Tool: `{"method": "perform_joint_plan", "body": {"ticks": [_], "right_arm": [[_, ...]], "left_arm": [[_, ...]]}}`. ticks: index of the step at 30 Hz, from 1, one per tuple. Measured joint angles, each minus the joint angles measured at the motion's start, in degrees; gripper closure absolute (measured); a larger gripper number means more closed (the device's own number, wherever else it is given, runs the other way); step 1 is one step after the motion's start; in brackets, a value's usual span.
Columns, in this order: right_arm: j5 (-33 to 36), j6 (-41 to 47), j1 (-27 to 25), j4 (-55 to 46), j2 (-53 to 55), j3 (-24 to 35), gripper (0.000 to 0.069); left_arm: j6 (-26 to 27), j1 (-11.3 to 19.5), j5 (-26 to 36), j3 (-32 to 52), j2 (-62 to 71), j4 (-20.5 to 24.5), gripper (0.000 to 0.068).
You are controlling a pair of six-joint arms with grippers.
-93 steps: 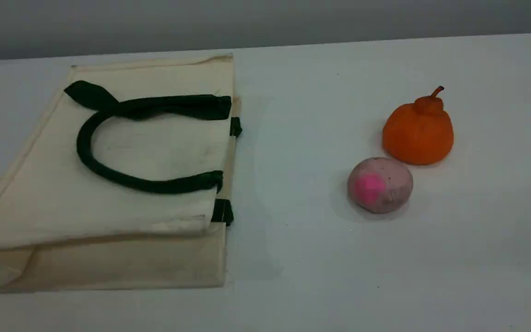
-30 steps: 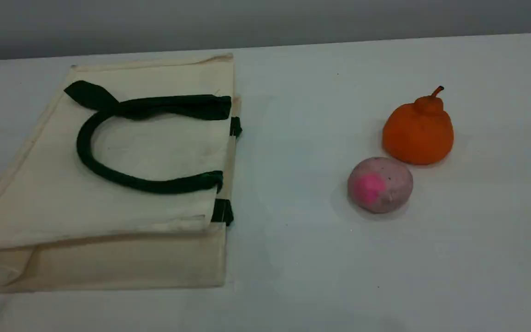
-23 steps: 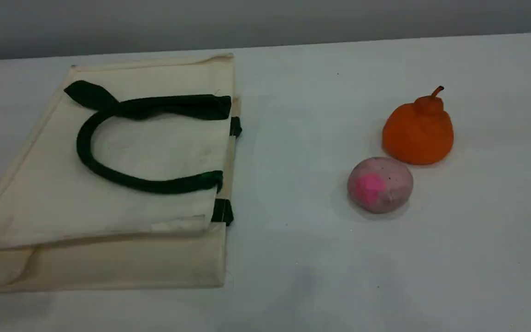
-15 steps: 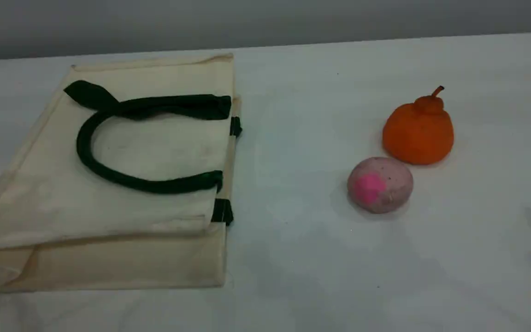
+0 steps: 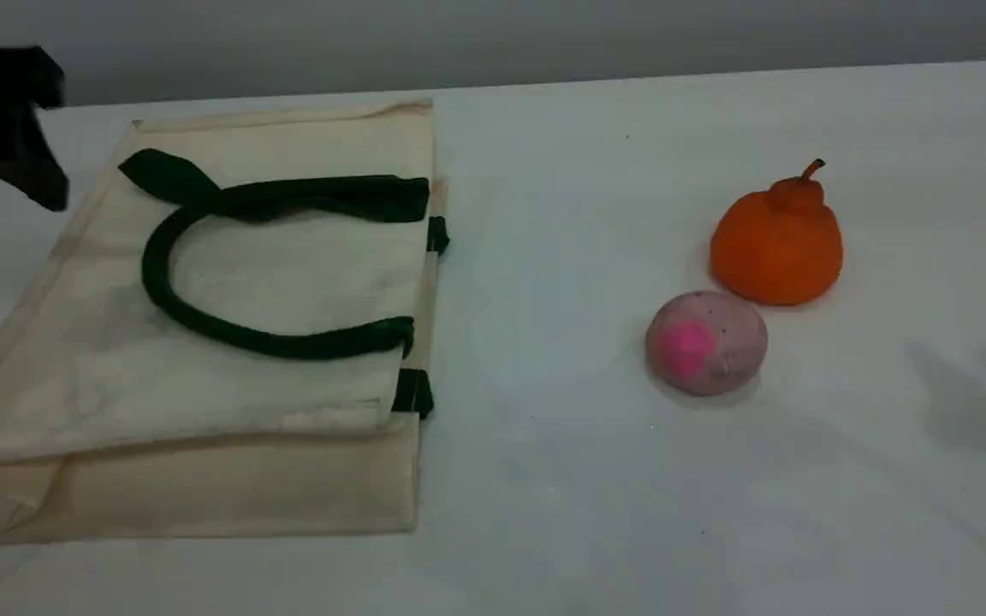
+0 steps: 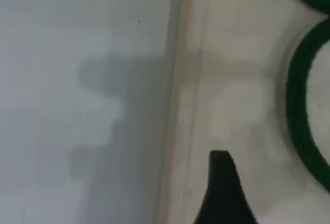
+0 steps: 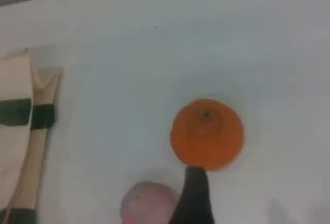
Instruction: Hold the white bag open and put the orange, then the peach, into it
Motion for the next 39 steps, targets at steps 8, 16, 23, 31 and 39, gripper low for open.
{"method": "perform_joint_plan", "body": {"ticks": [8, 16, 23, 31, 39], "right_arm": [[-2.7, -1.7, 0.0, 0.7, 3.4, 0.0, 0.0132], [-4.5, -2.6, 0.0, 0.8, 5.4, -1.1, 0.0132], [-4.8, -3.0, 0.0, 0.8, 6.6, -1.6, 0.0132], [-5.2, -3.0, 0.0, 0.8, 6.8, -1.6, 0.0132], [-5.3, -3.0, 0.0, 0.8, 6.7, -1.6, 0.0132]], "left_arm": [[1.6, -0.2, -0.1, -5.3, 7.9, -2.7, 0.0251], [10.3, -1.3, -0.3, -8.3, 12.8, -9.8, 0.0251], [12.2, -1.3, -0.3, -9.8, 16.8, -11.4, 0.0251], [13.2, -2.5, -1.7, -10.6, 21.1, -12.2, 0.0251], [13.2, -3.0, -2.0, -10.6, 24.1, -12.2, 0.0254]]}}
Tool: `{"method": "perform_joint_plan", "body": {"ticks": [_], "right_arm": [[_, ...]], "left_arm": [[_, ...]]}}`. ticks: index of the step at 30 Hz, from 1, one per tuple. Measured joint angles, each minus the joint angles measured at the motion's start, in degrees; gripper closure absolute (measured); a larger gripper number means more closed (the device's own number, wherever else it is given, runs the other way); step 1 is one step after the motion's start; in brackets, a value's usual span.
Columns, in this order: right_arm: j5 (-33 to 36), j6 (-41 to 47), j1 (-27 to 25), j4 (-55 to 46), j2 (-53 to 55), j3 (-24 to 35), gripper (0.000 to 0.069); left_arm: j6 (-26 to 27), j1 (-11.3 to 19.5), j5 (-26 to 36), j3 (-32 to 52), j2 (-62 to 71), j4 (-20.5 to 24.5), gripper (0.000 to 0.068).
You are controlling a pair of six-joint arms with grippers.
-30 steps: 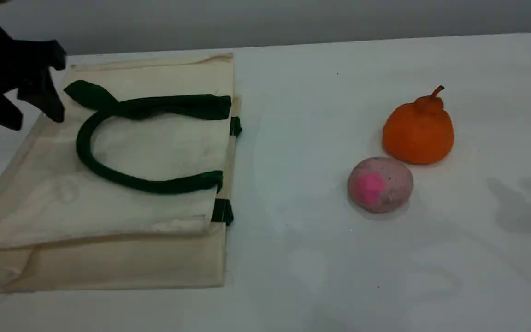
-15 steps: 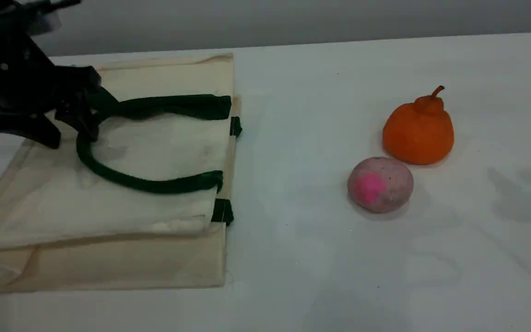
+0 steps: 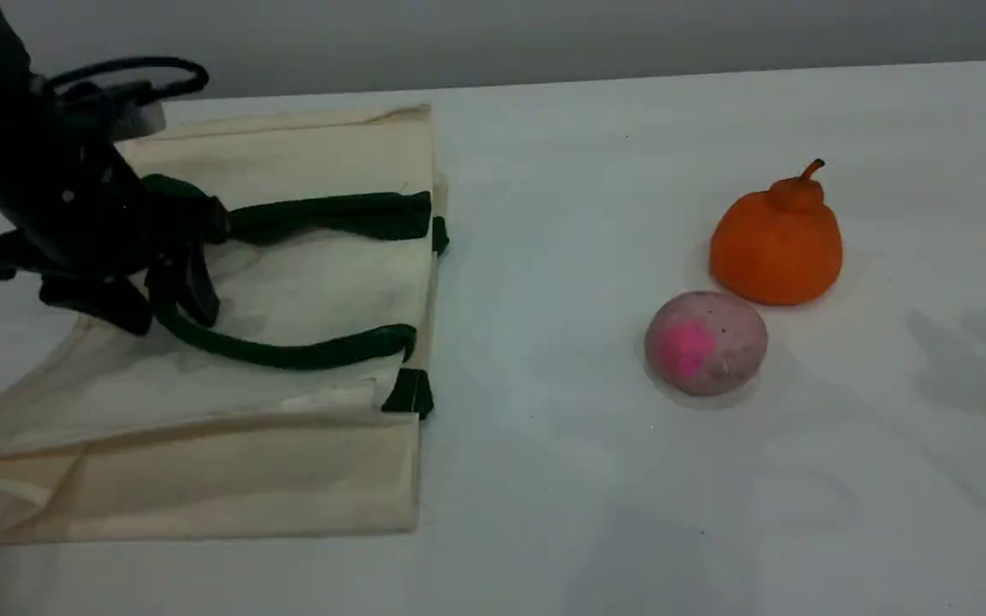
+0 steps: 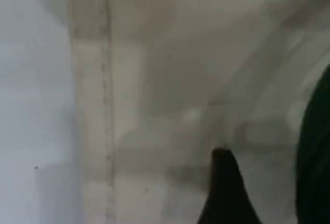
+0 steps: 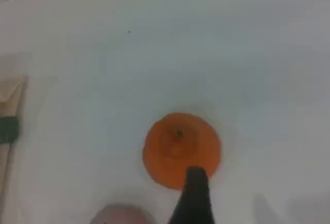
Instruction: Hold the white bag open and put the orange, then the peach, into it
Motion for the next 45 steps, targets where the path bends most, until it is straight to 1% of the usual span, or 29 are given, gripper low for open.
{"method": "perform_joint_plan", "body": {"ticks": [2, 4, 7, 9, 10, 12, 15, 17, 22, 26, 29, 31, 33, 37, 41, 45], "right_arm": [[0.0, 0.0, 0.0, 0.0, 0.0, 0.0, 0.0132], [0.0, 0.0, 0.0, 0.0, 0.0, 0.0, 0.0132], [0.0, 0.0, 0.0, 0.0, 0.0, 0.0, 0.0132], [0.0, 0.0, 0.0, 0.0, 0.0, 0.0, 0.0132], [0.0, 0.0, 0.0, 0.0, 0.0, 0.0, 0.0132], [-0.1, 0.0, 0.0, 0.2, 0.1, 0.0, 0.0132], [-0.9, -0.7, 0.0, 1.4, 1.5, 0.0, 0.0132], [-1.2, -1.5, 0.0, 2.5, 2.8, 0.0, 0.0132], [-3.0, -5.1, 0.0, 6.3, 7.3, 0.0, 0.0132], [-4.0, -9.7, 0.0, 11.0, 10.9, 0.0, 0.0132], [-4.1, -14.0, 0.0, 15.4, 12.8, -0.5, 0.0132], [-4.0, -17.5, 0.0, 19.0, 13.7, -1.2, 0.0132], [-4.0, -21.0, 0.0, 22.4, 14.4, -1.9, 0.0132], [-2.7, -28.5, 0.0, 30.1, 16.2, -3.5, 0.0132], [-0.5, -36.0, 0.6, 37.2, 18.9, -5.2, 0.0132], [-0.1, -43.5, 1.7, 42.9, 22.1, -6.4, 0.0132]], "left_arm": [[0.0, 0.0, 0.2, 0.0, 0.0, 0.1, 0.0281], [0.0, 0.0, 0.3, 0.0, 0.0, 0.1, 0.0339], [0.0, 0.0, 0.6, 0.0, 0.0, -0.4, 0.0484], [-0.1, 0.0, 0.8, 0.0, 0.0, -1.6, 0.0598], [-0.1, 0.0, 1.1, -0.3, 0.0, -2.4, 0.0619], [0.4, 0.0, 2.9, -1.7, 0.0, -3.6, 0.062], [2.2, 0.0, 8.3, -5.4, -0.1, -5.2, 0.062], [3.5, 0.0, 13.2, -8.6, -0.2, -6.4, 0.062], [7.8, 0.0, 25.4, -18.2, -0.2, -11.7, 0.062], [10.4, 0.0, 33.1, -26.0, -0.2, -15.7, 0.062], [10.5, 0.0, 39.0, -31.9, -1.3, -16.2, 0.062], [10.5, 0.0, 41.9, -35.6, -2.9, -16.2, 0.062], [10.5, 0.0, 44.0, -39.1, -4.6, -16.2, 0.062], [10.5, 0.0, 45.9, -44.0, -7.9, -16.8, 0.062], [10.5, -0.1, 47.4, -44.6, -10.3, -19.1, 0.062], [10.7, -1.4, 49.1, -44.6, -11.7, -19.2, 0.062]]}}
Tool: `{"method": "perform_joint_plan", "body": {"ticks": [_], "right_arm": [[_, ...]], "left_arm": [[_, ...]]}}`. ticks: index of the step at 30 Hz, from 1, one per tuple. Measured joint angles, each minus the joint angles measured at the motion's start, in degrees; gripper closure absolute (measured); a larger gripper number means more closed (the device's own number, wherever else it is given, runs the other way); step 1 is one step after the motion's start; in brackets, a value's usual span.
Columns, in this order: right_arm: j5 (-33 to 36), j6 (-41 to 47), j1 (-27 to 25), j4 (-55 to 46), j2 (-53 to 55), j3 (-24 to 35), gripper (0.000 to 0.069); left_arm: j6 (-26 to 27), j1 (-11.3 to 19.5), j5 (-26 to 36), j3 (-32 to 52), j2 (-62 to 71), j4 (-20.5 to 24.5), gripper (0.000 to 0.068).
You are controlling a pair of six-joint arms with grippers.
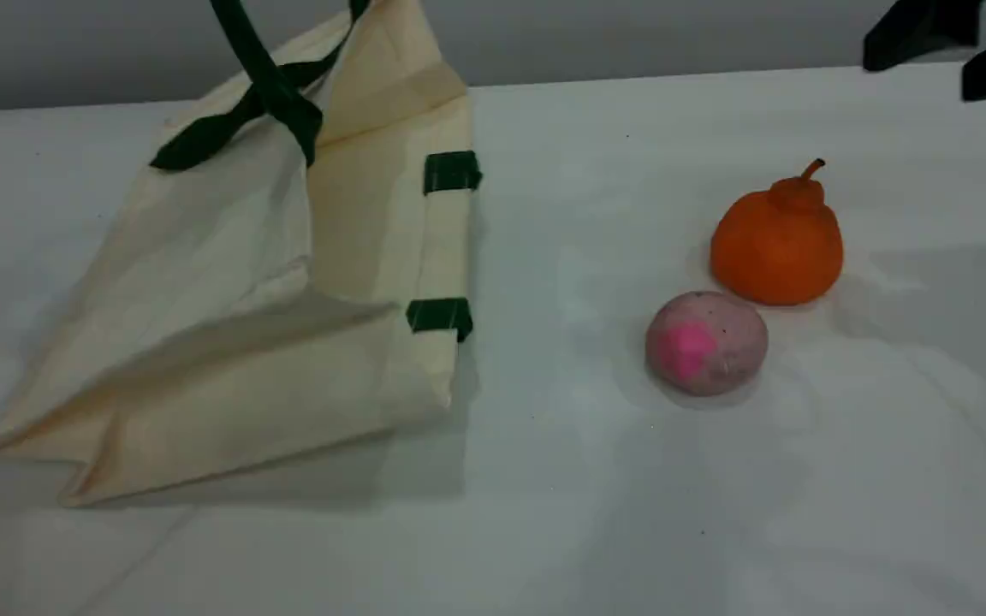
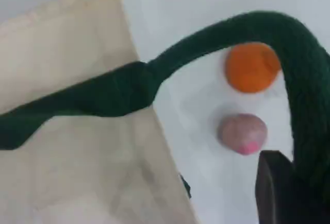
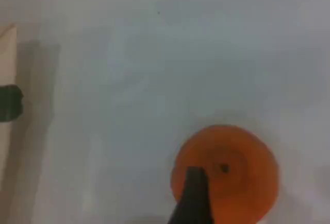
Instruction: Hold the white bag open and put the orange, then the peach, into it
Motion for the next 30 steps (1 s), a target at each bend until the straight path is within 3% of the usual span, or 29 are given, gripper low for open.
{"method": "perform_joint_plan", "body": {"ticks": [7, 13, 23, 30], "right_arm": [[1.1, -8.9, 0.0, 8.1, 3.6, -0.5, 0.0132], [3.0, -9.8, 0.0, 9.0, 3.6, -0.6, 0.0132], [4.0, -10.7, -0.1, 9.0, 3.6, -0.7, 0.0132], [4.0, -11.0, -0.1, 9.2, 3.6, -0.9, 0.0132]], "left_arm": [[2.5, -0.3, 0.0, 0.0, -3.6, 1.3, 0.0621], [11.3, -0.2, -0.1, 0.0, -4.3, 1.8, 0.0621], [28.7, -0.2, -0.2, 0.0, -4.3, -5.0, 0.0621], [31.3, -0.2, -0.3, 0.0, -4.2, -6.8, 0.0622]]}}
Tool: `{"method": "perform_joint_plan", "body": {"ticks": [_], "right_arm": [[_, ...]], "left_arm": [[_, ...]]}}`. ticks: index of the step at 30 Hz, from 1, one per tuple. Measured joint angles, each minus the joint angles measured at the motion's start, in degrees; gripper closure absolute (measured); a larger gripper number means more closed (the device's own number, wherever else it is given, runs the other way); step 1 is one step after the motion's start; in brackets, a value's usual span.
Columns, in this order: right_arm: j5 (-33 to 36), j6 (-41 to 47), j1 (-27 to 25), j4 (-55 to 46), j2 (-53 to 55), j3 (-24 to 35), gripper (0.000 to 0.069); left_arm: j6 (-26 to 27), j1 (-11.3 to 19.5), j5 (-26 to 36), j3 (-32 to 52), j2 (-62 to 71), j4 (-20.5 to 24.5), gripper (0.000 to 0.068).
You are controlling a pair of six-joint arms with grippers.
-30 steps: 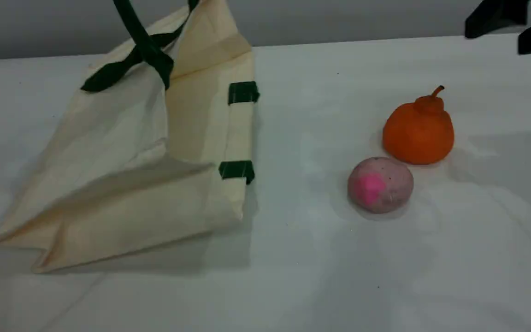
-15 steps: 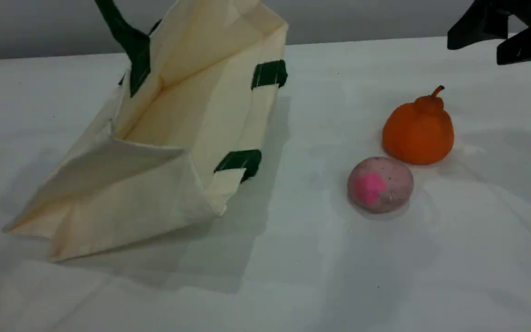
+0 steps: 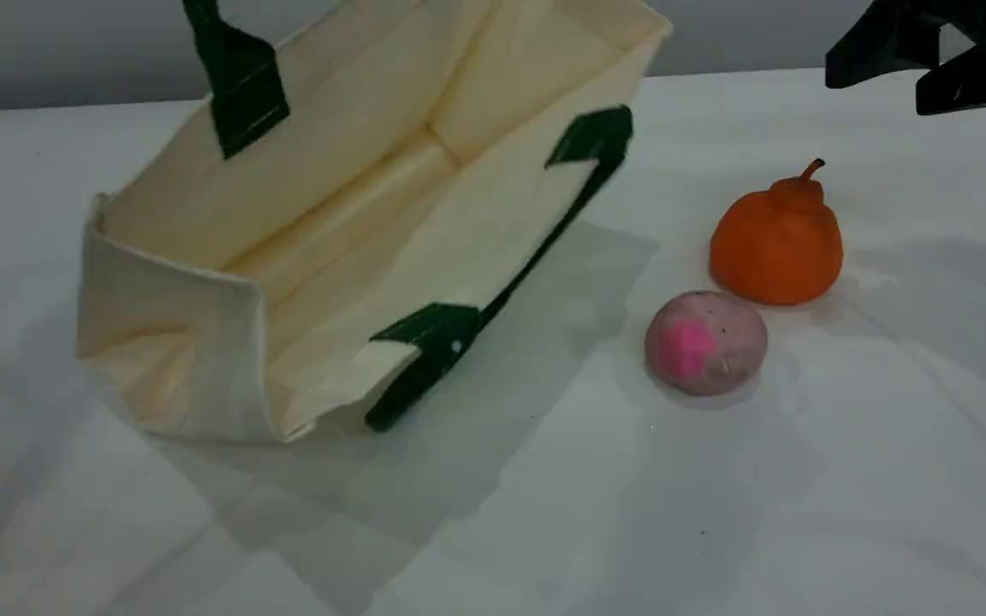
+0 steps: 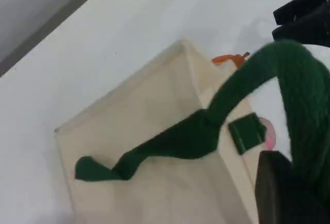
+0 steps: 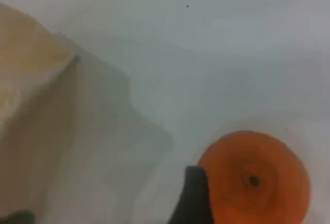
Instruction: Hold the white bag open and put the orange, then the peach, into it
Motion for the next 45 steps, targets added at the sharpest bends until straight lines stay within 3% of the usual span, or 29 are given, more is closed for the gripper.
{"method": "perform_joint_plan", "body": {"ticks": [9, 15, 23, 32, 36, 45], "right_arm": [[0.0, -4.0, 0.0, 5.2, 4.5, -0.3, 0.0132], [2.8, -4.0, 0.0, 5.6, 9.3, -2.1, 0.0132], [4.3, -3.9, 0.0, 5.4, 11.8, -4.0, 0.0132], [1.9, -3.9, 3.2, 5.5, 11.9, -4.4, 0.0132], [-0.5, -3.9, 3.6, 5.5, 11.9, -4.7, 0.0132], [2.0, -3.9, 3.5, 5.4, 17.8, -6.7, 0.0132]], "left_arm": [[0.9, 0.0, 0.0, 0.0, 0.0, 0.0, 0.0622], [1.8, -0.3, 0.0, 0.0, -0.1, -4.1, 0.0622], [1.7, -4.3, -0.1, 0.0, -0.2, -5.1, 0.0622], [1.5, -4.6, 0.0, 0.0, -0.2, -4.7, 0.0622], [1.3, -4.6, 0.0, 0.0, -0.2, -2.5, 0.0622], [1.3, -4.6, 0.0, 0.0, -2.8, -2.2, 0.0622]]}}
